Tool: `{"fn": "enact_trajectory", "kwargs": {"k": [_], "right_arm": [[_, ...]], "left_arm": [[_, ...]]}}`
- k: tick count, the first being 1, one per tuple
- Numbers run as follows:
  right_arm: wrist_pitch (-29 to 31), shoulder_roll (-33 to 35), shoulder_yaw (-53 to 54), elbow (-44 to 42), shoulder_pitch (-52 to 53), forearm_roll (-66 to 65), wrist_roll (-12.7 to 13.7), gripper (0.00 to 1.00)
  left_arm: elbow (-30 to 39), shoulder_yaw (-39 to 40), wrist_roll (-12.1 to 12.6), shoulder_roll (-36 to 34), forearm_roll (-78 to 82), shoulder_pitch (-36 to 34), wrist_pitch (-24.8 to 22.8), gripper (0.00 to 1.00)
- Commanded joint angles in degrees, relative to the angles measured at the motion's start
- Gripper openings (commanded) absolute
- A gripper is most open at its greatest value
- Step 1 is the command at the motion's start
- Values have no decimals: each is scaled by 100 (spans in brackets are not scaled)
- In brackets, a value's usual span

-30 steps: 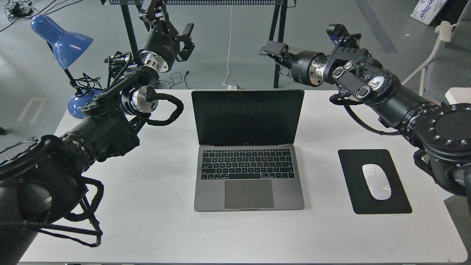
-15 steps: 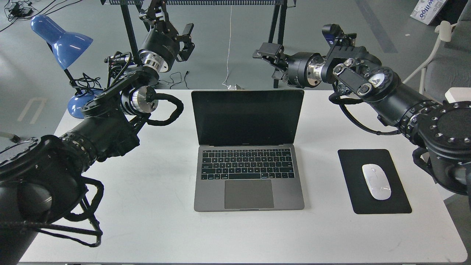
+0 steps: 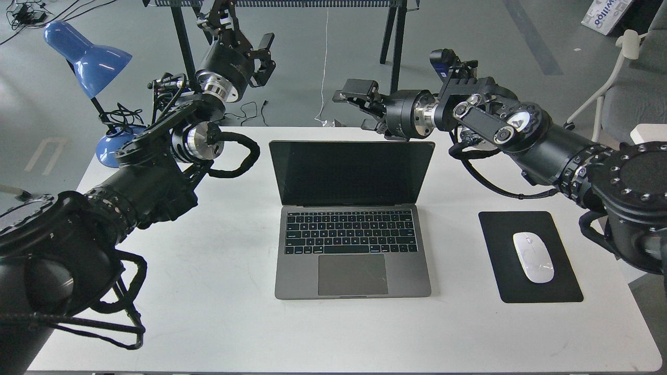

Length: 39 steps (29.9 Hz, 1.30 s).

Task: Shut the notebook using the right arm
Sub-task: 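Push the right gripper against the back of the laptop screen, then press the screen down onto the keyboard with the right gripper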

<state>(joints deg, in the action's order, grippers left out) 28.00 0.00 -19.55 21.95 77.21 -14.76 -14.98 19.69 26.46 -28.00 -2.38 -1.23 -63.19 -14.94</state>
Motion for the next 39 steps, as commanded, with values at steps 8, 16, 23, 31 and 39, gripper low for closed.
{"fn": "enact_trajectory", "kwargs": {"k": [8,16,23,31,39], "right_arm": [[0,104,-14,1380,110,-18,39,100],[0,614,-84,2163,198,-62,57,100],[0,1185,-84,3006,198,-404,74,100],[0,1634,-110,3649,128,-862,74,100],[0,1591,-453,3676,14,-1020,74,100]], "left_arm": [[0,0,0,-8,0,0,0,100],[0,9,0,0,0,0,0,100],[0,0,0,-8,9,0,0,100],[0,0,0,-8,9,9,0,100],[0,0,0,-8,9,9,0,100]]}}
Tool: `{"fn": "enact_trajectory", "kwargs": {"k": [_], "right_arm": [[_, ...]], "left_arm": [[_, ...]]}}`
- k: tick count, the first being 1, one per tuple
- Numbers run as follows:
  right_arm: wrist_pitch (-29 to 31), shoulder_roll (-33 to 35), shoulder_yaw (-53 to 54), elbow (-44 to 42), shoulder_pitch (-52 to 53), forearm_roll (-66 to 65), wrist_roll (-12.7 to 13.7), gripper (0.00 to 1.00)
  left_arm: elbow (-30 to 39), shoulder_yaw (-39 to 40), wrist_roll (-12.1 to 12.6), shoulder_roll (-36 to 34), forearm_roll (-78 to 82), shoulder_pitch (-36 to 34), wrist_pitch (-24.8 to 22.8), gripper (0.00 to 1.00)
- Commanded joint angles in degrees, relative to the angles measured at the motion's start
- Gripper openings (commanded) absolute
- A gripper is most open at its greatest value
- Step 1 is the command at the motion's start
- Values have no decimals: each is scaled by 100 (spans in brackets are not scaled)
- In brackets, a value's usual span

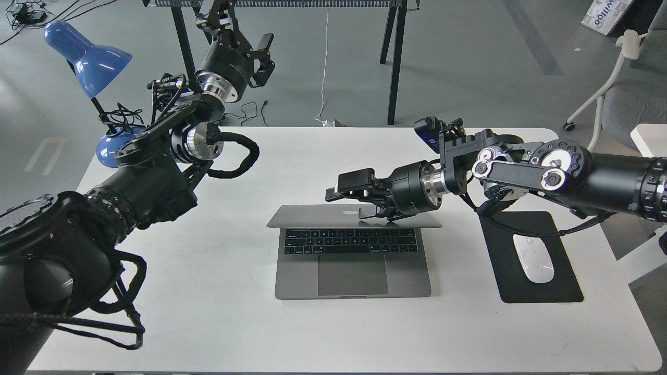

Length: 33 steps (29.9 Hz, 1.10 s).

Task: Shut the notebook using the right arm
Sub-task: 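Press the screen down onto the keyboard with the right gripper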

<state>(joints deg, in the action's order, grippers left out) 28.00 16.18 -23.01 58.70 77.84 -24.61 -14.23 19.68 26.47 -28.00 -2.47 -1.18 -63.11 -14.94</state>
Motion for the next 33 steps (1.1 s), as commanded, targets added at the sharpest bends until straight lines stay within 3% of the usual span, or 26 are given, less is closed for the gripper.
{"fn": "enact_trajectory", "kwargs": {"k": [1,17,33], "right_arm": [[0,-36,-134,-8,-102,-44,-1,100],[-49,-54,-187,-87,-586,-475,52,100],[-506,-150,-424,-174,-1043,-545,113,100]], "left_arm": [[0,-2,0,1,-5,0,0,100],[0,-2,0,1,3,-9,0,100],[0,-2,0,1,-5,-9,0,100]]}}
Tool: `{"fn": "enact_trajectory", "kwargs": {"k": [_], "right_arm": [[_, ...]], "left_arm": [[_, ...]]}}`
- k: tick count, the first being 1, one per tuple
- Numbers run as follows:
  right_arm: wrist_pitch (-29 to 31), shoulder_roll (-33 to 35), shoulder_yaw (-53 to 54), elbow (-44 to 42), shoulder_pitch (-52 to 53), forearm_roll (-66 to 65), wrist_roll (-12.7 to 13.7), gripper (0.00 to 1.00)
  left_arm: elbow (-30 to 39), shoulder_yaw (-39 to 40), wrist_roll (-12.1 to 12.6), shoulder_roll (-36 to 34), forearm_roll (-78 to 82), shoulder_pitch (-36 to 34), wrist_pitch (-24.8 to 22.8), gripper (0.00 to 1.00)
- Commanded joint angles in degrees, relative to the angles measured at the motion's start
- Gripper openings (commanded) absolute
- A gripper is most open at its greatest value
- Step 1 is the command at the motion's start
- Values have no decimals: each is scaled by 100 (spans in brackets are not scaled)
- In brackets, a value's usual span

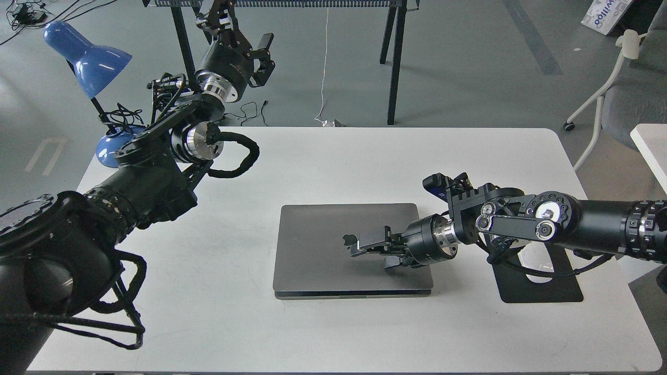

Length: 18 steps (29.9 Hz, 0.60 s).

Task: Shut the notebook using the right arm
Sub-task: 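Press the screen down onto the keyboard with the right gripper, then lift the right gripper up off the closed laptop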

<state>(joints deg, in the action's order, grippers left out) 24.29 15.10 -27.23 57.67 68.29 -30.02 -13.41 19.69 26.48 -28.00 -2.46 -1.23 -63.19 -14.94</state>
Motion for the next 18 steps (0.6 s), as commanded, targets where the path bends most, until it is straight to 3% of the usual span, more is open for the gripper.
{"fn": "enact_trajectory", "kwargs": {"k": [1,11,18], "right_arm": [[-196,-69,-1,-124,-114,-13,66,100],[-188,-148,25,-213,-176,13,102,100],[49,212,455,60,544,93,75,100]], "left_arm": [[9,7,0,0,0,0,0,100],[0,-2,0,0,0,0,0,100],[0,-2,0,0,0,9,0,100]]}}
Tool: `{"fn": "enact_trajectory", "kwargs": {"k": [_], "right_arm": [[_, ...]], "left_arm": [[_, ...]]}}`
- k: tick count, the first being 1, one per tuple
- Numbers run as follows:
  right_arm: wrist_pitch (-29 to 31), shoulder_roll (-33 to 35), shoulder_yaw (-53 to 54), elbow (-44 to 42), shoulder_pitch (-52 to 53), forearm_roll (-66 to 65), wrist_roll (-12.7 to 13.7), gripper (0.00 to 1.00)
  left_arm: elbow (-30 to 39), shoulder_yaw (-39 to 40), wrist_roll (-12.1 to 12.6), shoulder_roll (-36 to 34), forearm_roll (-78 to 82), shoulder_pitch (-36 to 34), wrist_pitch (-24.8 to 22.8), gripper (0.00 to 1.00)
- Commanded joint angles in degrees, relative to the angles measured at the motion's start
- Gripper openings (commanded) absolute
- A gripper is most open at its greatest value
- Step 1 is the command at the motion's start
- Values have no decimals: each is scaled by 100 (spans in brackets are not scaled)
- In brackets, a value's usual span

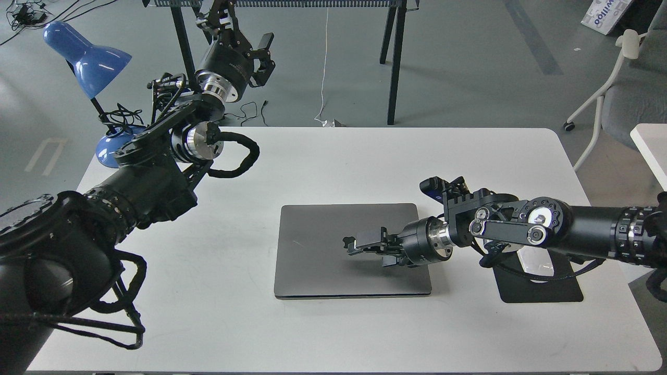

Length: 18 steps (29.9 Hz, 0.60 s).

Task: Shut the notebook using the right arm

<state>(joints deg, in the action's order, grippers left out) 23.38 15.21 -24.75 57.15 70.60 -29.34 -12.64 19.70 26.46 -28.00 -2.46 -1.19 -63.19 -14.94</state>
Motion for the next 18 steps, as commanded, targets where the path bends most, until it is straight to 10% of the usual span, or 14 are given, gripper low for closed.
{"fn": "enact_trajectory", "kwargs": {"k": [1,18], "right_arm": [[201,263,312,139,418,25,-1,100],[202,738,5153,-2286,149,453,16,100]], "left_arm": [[-1,0,0,0,-4,9,0,100],[-1,0,0,0,5,0,0,100]]}}
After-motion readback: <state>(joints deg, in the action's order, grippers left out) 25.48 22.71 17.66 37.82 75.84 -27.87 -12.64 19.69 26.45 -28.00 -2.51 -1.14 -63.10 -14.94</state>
